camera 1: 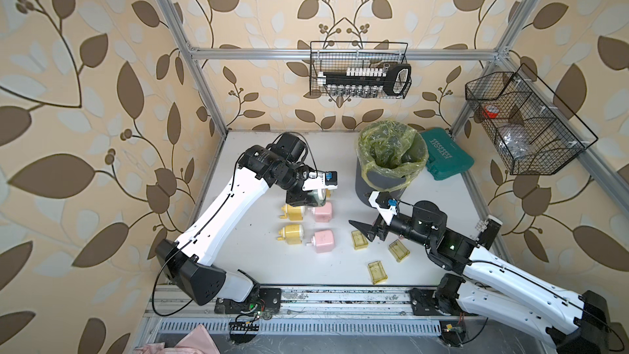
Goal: Take out the pencil sharpener tray and clean the shavings
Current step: Pick up the pencil sharpener from the center of the board, then open the container of the pencil sharpener.
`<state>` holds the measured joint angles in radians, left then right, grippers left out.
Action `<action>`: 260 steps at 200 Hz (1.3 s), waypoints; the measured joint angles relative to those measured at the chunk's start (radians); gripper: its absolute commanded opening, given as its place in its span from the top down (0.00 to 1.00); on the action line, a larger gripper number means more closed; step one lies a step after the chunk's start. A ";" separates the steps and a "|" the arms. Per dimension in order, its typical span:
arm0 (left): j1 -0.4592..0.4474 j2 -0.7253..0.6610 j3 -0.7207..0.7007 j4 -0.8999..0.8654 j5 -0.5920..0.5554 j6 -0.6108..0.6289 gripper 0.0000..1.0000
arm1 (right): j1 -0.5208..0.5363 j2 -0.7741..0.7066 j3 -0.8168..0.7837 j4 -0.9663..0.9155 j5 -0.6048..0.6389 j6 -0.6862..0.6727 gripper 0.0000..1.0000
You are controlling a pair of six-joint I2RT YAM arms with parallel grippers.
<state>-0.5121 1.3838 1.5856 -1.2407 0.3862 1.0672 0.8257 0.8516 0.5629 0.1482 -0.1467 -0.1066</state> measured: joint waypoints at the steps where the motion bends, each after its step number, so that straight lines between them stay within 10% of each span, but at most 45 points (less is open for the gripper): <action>1: 0.000 -0.002 -0.001 -0.002 0.002 -0.001 1.00 | 0.000 0.001 0.000 0.001 0.000 0.000 0.08; 103: -0.156 -0.046 -0.069 -0.078 0.037 -0.087 1.00 | 0.041 0.134 0.010 0.166 -0.249 0.066 0.15; 260: -0.189 -0.033 -0.092 -0.041 0.053 -0.109 1.00 | 0.095 0.229 0.010 0.238 -0.247 0.090 0.28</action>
<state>-0.7013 1.3510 1.4940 -1.2816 0.4393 0.9581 0.9211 1.0805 0.5724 0.3862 -0.3935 -0.0166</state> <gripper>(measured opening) 0.595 0.727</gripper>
